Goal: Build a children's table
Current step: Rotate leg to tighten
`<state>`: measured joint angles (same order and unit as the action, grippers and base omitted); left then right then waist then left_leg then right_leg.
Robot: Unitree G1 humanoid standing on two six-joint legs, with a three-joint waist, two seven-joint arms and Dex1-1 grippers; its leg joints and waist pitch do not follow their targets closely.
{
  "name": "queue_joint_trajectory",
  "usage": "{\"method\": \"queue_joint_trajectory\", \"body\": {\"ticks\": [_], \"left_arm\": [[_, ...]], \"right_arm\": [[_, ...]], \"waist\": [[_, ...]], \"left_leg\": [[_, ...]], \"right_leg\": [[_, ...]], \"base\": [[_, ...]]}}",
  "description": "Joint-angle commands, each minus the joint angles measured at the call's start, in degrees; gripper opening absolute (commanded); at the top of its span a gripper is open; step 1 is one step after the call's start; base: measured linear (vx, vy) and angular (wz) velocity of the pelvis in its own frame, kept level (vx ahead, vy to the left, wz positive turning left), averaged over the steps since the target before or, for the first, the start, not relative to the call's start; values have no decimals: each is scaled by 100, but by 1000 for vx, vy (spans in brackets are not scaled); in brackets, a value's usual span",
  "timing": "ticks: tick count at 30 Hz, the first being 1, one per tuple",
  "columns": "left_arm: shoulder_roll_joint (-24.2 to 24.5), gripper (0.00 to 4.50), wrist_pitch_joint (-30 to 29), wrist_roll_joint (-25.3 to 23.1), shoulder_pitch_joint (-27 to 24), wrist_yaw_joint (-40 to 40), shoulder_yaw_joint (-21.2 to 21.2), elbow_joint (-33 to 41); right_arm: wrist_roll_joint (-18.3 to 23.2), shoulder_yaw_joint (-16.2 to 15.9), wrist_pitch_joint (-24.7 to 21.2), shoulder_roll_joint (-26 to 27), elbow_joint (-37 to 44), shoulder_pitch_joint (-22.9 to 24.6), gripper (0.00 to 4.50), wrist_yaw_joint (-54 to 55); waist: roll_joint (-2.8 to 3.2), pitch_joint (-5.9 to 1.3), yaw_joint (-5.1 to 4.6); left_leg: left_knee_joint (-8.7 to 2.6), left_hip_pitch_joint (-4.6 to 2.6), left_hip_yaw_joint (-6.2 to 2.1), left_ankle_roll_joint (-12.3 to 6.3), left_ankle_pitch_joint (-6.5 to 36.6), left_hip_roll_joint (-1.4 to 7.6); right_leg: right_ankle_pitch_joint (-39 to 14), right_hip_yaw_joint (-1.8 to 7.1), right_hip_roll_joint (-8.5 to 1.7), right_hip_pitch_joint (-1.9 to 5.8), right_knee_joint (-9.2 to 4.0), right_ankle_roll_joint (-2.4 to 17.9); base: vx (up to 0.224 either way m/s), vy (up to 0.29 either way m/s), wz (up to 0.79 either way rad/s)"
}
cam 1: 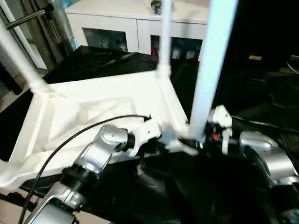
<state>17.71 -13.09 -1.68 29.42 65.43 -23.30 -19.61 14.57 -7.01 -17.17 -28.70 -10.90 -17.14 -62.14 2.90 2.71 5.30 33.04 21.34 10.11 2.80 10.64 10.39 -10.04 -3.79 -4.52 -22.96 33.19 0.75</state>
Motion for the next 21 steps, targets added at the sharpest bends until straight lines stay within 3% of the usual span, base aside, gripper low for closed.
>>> {"method": "queue_joint_trajectory", "body": {"ticks": [1, 8, 14, 21], "left_arm": [[41, 0, 83, 77, -22, 252, -130, 197], [118, 0, 203, 18, -26, 149, -79, 95], [135, 0, 230, 24, -57, 102, -65, 106], [173, 0, 236, 56, -129, 115, -47, 107]], "right_arm": [[106, -77, -98, -70, 254, 59, 381, -135], [160, -45, -105, -15, 506, 400, 381, -33], [340, 176, -114, 174, 466, 675, 381, 213], [461, 475, 100, 645, -99, 883, 381, 675]], "waist": [[-62, -361, -15], [-72, -378, -20], [-67, -390, -9], [-17, -378, -27]], "left_leg": [[-347, -76, -60, -474, 943, 305], [-323, -55, -66, -489, 783, 287], [-306, -59, -65, -534, 722, 283], [-320, -58, -75, -364, 991, 275]], "right_leg": [[-883, 245, -372, 301, -312, 1342], [-773, 244, -382, 316, -293, 1309], [-659, 239, -380, 314, -286, 1348], [-944, 231, -379, 311, -320, 1300]], "base": [[0, 0, 0], [0, 0, 0], [0, 0, 0], [0, 0, 0]]}}
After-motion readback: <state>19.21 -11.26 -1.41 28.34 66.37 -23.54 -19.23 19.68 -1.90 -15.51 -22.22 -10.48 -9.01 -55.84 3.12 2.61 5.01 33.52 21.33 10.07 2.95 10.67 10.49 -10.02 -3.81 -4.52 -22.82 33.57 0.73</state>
